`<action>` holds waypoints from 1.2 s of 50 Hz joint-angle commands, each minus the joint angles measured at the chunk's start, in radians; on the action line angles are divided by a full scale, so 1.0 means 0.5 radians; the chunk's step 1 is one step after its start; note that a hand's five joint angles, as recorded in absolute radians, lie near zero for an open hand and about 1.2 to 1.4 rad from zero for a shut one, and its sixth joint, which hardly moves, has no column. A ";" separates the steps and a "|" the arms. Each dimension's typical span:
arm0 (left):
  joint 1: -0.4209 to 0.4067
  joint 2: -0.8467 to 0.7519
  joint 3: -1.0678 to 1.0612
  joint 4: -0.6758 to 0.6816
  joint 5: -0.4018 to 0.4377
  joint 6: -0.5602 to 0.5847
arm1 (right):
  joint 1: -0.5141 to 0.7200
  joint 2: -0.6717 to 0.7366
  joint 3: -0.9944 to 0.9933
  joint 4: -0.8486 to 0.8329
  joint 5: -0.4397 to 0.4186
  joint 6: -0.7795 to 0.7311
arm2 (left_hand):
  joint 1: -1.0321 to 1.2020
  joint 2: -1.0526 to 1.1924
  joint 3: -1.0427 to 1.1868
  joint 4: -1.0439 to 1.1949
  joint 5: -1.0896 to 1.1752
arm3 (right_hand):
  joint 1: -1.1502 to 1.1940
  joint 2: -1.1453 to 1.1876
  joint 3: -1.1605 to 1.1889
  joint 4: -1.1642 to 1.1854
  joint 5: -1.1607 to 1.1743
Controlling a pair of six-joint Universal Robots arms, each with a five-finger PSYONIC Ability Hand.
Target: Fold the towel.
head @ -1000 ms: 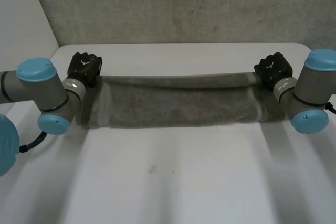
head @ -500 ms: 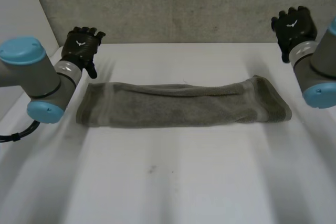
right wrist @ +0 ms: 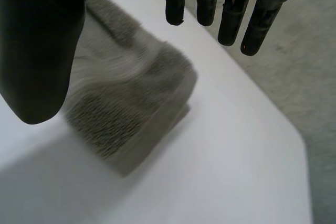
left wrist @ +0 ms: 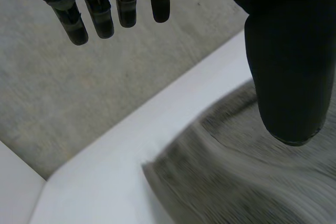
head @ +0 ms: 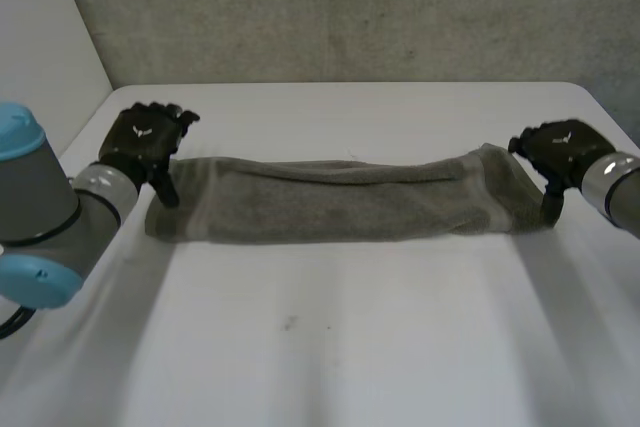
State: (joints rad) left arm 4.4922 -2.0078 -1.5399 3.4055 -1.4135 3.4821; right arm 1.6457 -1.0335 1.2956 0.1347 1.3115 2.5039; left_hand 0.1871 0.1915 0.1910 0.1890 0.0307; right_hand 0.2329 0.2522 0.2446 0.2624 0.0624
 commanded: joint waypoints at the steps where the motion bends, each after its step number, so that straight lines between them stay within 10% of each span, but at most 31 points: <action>1: 0.005 0.043 -0.185 0.003 0.008 -0.003 | -0.058 0.103 0.121 -0.150 -0.095 0.002 | 0.076 0.067 0.068 0.073 0.040 | 0.045 0.006 0.021 -0.014 0.037; 12: 0.014 0.049 -0.267 0.028 0.008 -0.006 | -0.061 0.337 0.106 -0.432 -0.098 -0.029 | 0.070 0.062 0.063 0.067 0.034 | 0.773 0.734 0.749 0.714 0.765; 18: 0.020 0.049 -0.280 0.031 0.008 -0.009 | -0.061 0.404 0.066 -0.506 -0.086 -0.032 | 0.070 0.062 0.063 0.067 0.034 | 2.324 2.286 2.301 2.265 2.316; 47: 0.023 0.095 -0.356 0.037 0.014 -0.012 | -0.558 0.162 -0.244 -0.033 0.006 -0.501 | 0.065 0.056 0.057 0.061 0.028 | 2.327 2.288 2.303 2.268 2.319; 60: 0.051 0.159 -0.412 0.061 0.014 -0.012 | 0.212 0.162 -0.769 -0.036 0.242 -0.345 | 0.065 0.056 0.057 0.061 0.028 | 2.327 2.288 2.303 2.268 2.319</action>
State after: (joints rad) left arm 4.5069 -1.9450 -1.7378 3.4320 -1.4066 3.4760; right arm 1.5063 -0.9749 1.0392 0.1216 1.3662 2.3201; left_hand 0.1871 0.1925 0.1910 0.1919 0.0308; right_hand 1.3253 1.3118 1.3350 1.3418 1.1632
